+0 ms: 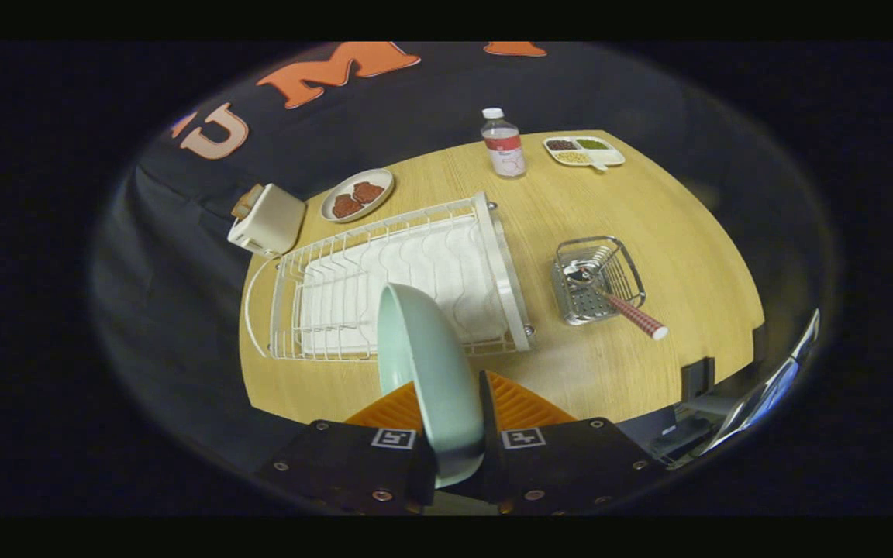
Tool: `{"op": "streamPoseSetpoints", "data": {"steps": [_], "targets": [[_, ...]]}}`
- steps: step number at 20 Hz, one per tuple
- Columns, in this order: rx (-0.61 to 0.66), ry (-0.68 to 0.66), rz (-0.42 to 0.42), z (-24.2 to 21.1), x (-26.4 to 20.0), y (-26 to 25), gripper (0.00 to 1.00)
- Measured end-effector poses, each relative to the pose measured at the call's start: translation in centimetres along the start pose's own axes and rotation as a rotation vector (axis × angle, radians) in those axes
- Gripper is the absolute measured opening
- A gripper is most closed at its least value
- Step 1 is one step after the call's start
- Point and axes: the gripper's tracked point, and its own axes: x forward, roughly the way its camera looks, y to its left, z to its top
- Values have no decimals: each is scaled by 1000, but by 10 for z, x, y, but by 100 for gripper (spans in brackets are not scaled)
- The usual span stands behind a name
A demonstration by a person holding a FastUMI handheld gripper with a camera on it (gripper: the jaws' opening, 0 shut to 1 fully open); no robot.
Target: Take the plate from the dish rack, then take the spoon from the basket and place it into the plate.
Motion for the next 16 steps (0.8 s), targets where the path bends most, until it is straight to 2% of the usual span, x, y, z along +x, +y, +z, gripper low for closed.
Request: {"op": "streamPoseSetpoints", "data": {"steps": [6,16], "targets": [[94,15,129,-36,7,-18,26],[164,46,228,-79,48,-25,25]]}}
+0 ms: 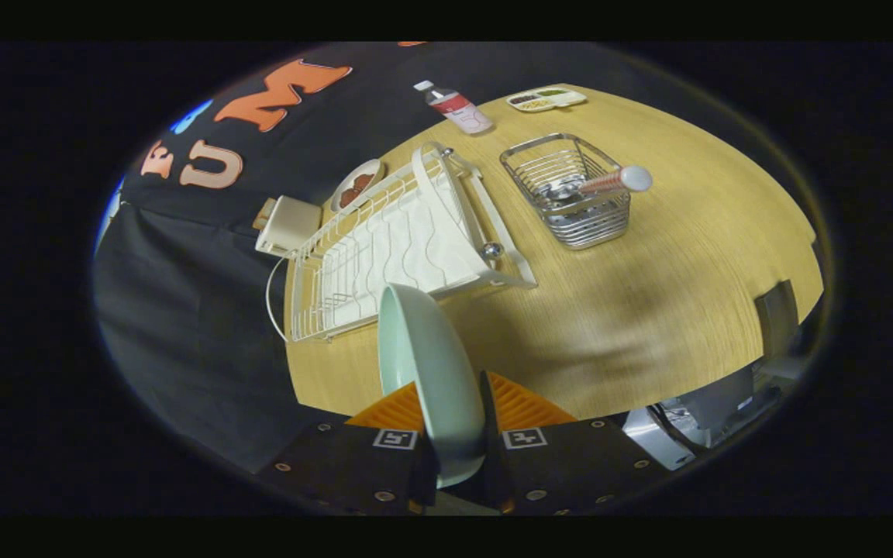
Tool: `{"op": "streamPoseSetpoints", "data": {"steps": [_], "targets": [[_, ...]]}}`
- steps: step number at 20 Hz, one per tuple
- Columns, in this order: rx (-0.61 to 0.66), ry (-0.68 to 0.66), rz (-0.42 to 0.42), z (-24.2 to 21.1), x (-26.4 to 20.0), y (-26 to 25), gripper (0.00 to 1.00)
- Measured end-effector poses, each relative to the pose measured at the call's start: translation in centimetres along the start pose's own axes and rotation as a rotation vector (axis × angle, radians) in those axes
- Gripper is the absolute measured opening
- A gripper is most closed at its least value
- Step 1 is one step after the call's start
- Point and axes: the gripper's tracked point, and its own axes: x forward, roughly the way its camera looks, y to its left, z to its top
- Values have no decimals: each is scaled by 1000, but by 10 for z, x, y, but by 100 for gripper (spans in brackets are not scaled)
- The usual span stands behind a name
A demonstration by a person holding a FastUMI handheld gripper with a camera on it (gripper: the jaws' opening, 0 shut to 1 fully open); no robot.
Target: Take the plate from the dish rack, then take the spoon from the basket and place it into the plate.
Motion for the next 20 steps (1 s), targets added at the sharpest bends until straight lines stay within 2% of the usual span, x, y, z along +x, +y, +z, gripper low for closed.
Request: {"op": "streamPoseSetpoints", "data": {"steps": [12,20], "targets": [[75,-45,20,-17,33,-20,25],[136,-54,66,-23,47,-14,26]]}}
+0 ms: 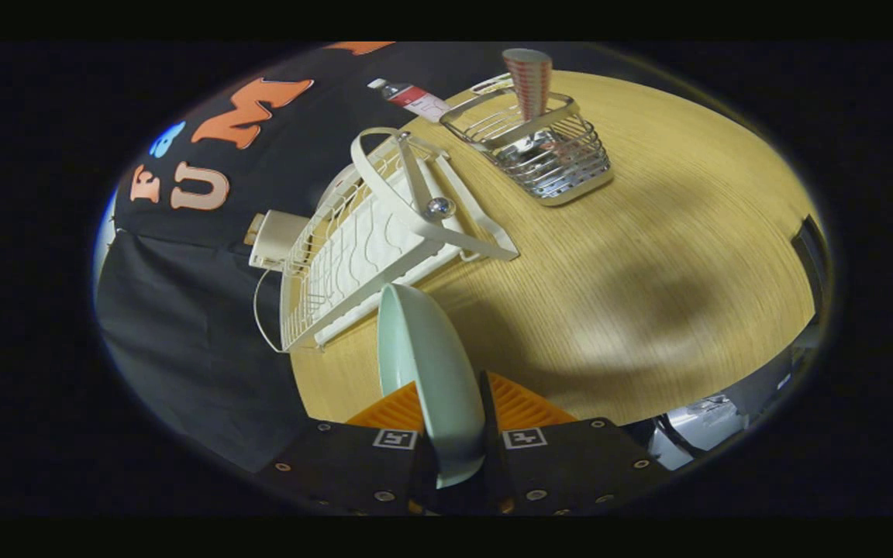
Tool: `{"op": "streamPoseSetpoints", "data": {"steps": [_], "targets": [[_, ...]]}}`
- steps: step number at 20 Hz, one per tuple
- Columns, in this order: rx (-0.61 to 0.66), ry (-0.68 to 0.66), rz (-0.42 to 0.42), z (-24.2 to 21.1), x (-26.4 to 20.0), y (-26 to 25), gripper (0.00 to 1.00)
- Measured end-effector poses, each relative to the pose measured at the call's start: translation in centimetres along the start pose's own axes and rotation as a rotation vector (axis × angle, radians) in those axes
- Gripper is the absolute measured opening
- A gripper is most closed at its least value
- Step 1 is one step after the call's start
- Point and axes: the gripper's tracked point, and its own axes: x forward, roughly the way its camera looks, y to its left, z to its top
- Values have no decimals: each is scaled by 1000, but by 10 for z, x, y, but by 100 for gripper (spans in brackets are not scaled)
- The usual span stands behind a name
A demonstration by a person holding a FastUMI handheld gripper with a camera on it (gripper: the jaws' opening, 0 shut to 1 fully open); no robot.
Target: Take the plate from the dish rack, then take the spoon from the basket and place it into the plate.
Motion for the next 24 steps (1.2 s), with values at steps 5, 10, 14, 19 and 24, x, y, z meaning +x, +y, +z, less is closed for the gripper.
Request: {"op": "streamPoseSetpoints", "data": {"steps": [5,10,14,19,24], "targets": [[28,-15,6,3,10,2,27],[16,5,-59,4,14,-9,35],[-57,-22,-143,15,14,-26,49],[-36,-120,-102,38,5,-17,50],[-166,-337,-173,86,-31,-28,50]]}}
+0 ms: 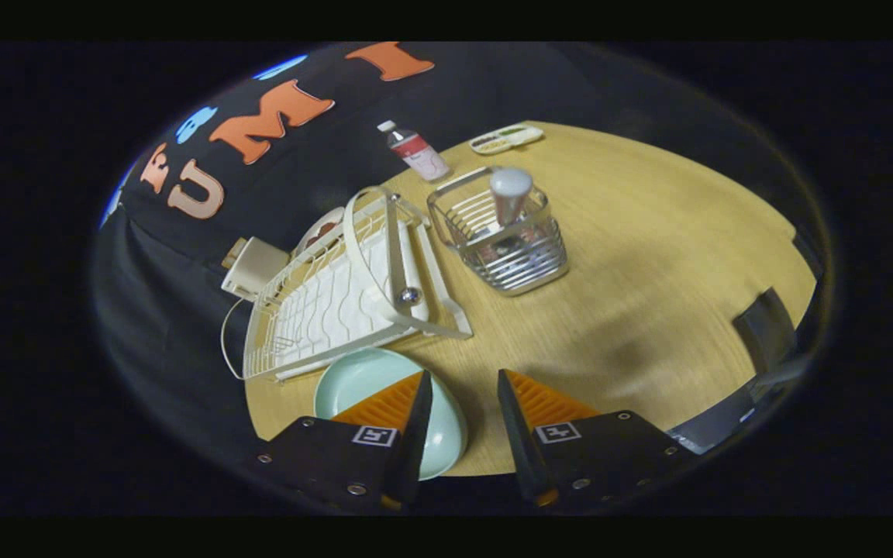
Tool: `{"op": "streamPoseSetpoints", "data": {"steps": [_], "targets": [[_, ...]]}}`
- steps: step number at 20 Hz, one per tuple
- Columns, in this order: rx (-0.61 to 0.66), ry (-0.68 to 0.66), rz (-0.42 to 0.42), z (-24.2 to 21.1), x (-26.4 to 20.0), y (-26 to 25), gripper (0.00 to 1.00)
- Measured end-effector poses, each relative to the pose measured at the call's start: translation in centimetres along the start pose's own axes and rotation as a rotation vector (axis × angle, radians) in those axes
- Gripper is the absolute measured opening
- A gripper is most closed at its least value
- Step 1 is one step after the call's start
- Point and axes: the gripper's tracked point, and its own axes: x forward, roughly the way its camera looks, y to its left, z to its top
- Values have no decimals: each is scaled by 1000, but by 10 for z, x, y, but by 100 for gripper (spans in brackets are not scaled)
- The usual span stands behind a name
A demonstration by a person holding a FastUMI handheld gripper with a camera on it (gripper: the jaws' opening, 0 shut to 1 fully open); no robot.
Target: Take the plate from the dish rack, then take the spoon from the basket and place it into the plate.
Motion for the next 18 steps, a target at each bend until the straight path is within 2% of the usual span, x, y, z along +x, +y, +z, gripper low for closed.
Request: {"op": "streamPoseSetpoints", "data": {"steps": [8,11,15,18], "targets": [[-199,-306,-101,79,-25,-14,55],[-271,-372,-127,95,-26,-11,54],[-314,-388,-151,101,-16,-11,45],[-333,-415,-192,108,-13,-13,31]]}}
